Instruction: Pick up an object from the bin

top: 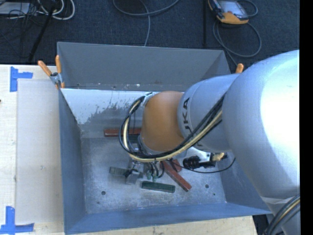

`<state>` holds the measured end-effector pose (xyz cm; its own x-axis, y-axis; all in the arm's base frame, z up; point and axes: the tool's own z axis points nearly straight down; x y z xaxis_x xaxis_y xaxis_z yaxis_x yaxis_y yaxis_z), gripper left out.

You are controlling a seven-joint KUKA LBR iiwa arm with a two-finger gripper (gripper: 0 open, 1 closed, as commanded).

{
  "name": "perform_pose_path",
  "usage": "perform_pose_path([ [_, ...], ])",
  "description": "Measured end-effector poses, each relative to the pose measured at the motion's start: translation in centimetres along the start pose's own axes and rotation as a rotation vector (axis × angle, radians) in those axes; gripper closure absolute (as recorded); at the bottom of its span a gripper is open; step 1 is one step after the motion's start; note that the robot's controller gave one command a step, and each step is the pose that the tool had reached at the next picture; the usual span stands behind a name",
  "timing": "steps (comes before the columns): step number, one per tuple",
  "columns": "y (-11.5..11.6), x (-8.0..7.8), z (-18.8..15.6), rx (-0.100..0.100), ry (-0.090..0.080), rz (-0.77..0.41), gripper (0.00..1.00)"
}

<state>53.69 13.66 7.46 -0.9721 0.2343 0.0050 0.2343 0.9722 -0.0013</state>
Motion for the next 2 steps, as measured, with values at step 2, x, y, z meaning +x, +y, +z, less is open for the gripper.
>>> perform_pose_path([
  [2,0.0,0.0,-2.9,-0.001,-0.003,0.0,1.0],
])
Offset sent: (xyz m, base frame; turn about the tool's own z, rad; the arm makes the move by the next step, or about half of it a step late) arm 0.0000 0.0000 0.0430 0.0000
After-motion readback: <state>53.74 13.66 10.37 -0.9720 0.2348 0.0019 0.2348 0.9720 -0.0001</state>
